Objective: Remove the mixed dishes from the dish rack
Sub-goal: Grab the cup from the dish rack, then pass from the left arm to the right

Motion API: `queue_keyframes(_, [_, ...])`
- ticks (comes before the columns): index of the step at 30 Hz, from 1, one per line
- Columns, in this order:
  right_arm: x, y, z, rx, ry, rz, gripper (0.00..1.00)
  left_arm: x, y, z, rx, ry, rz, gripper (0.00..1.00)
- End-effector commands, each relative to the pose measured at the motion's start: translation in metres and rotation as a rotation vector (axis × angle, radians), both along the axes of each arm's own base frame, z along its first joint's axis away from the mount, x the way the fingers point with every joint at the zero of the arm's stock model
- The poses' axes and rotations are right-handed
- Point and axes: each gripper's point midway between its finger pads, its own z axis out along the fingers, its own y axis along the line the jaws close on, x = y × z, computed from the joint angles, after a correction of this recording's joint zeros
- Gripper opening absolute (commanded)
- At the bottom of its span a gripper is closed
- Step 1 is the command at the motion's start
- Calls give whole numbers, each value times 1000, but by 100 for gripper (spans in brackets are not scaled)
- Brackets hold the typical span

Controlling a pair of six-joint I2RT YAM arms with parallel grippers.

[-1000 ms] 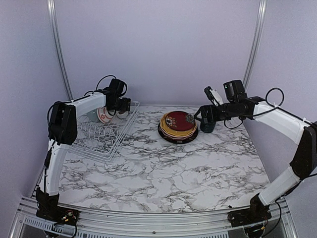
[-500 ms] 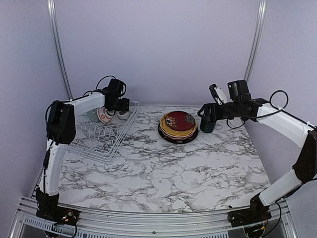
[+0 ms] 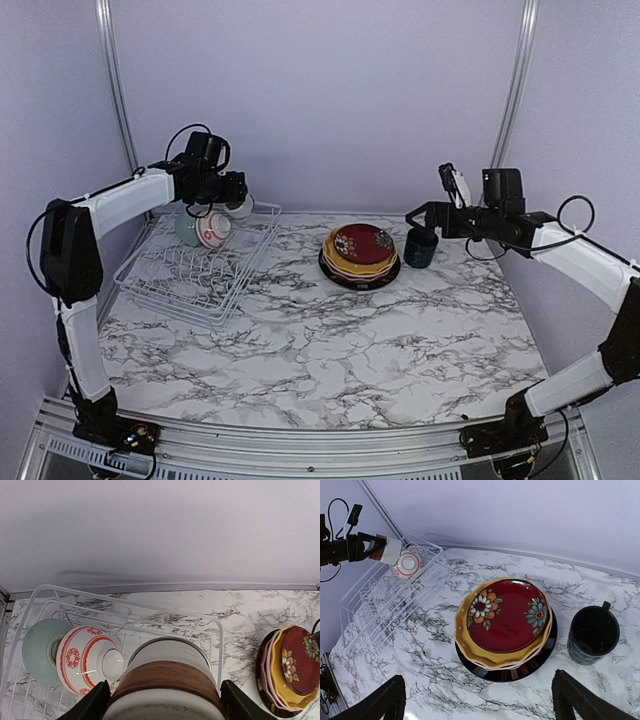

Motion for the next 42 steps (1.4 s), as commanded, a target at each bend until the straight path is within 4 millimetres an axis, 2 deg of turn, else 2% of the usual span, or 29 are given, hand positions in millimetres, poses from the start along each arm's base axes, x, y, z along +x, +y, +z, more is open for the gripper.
queue_keyframes(1, [-6, 17, 42, 126, -101, 88, 98, -26, -11, 77, -178, -152, -85, 55])
queue_keyframes(2, [-7, 21, 45, 148, -104, 107, 98, -37, -19, 80, -213, -155, -138, 54])
queue_keyframes(7, [-17, 40, 71, 286, -128, 194, 94, -97, -57, 122, -322, -245, -372, 54])
queue_keyframes(10, [-32, 59, 84, 385, -118, 285, 92, -130, -75, 139, -387, -288, -474, 54])
queue_keyframes(12, [-43, 75, 91, 414, -117, 333, 91, -153, -84, 158, -445, -344, -529, 54])
queue_keyframes(16, [-64, 107, 106, 431, -147, 418, 89, -189, -104, 170, -571, -353, -612, 53])
queue_keyframes(21, [-81, 127, 121, 473, -146, 479, 84, -229, -126, 176, -679, -373, -706, 53])
queue_keyframes(26, [-104, 145, 131, 516, -136, 565, 71, -252, -147, 178, -725, -366, -782, 53])
queue_keyframes(32, [-120, 157, 139, 552, -128, 621, 57, -267, -163, 182, -755, -376, -837, 53])
queue_keyframes(36, [-130, 166, 139, 574, -111, 668, 49, -272, -171, 182, -771, -372, -865, 53])
queue_keyframes(42, [-147, 183, 142, 568, -123, 739, 43, -278, -183, 179, -787, -360, -900, 53])
